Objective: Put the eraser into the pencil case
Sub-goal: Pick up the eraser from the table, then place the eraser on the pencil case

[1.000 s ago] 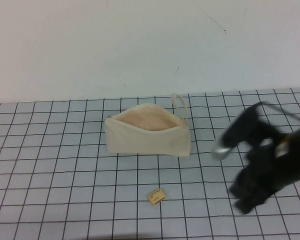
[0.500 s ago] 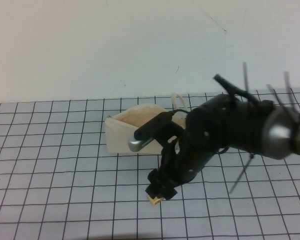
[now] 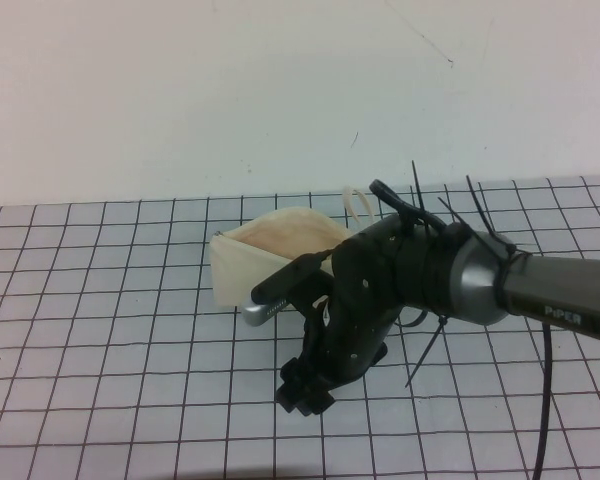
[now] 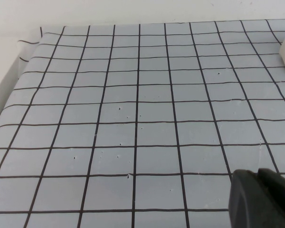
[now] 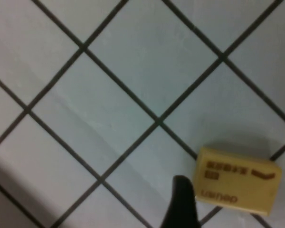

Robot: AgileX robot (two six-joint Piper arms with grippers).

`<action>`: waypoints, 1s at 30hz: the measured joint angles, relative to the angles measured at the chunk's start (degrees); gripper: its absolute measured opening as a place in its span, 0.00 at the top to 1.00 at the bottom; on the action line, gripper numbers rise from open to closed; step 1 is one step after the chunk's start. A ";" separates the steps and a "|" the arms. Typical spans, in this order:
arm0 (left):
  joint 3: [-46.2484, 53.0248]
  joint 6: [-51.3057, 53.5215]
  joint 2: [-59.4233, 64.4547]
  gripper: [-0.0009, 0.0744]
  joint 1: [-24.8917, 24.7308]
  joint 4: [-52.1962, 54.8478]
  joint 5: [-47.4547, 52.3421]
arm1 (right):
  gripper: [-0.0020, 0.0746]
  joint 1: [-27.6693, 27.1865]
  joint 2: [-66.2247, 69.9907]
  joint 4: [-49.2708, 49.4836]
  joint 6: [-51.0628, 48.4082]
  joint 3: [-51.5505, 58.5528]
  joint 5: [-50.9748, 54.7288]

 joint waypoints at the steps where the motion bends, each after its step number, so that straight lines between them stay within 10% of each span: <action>1: 0.00 0.00 0.00 0.99 0.00 0.00 0.00 | 0.30 0.00 0.14 0.09 0.00 0.00 0.00; 8: 0.00 0.00 0.00 0.99 0.00 0.00 0.00 | 0.34 0.09 1.18 0.60 -2.32 -0.10 -0.34; 14: 0.00 0.00 0.00 0.99 0.00 0.00 0.00 | 0.59 0.09 1.21 0.60 -2.56 -0.18 -0.68; 30: 0.00 0.00 0.00 0.99 0.00 0.00 0.00 | 0.58 0.22 1.93 2.38 -6.04 -27.68 23.22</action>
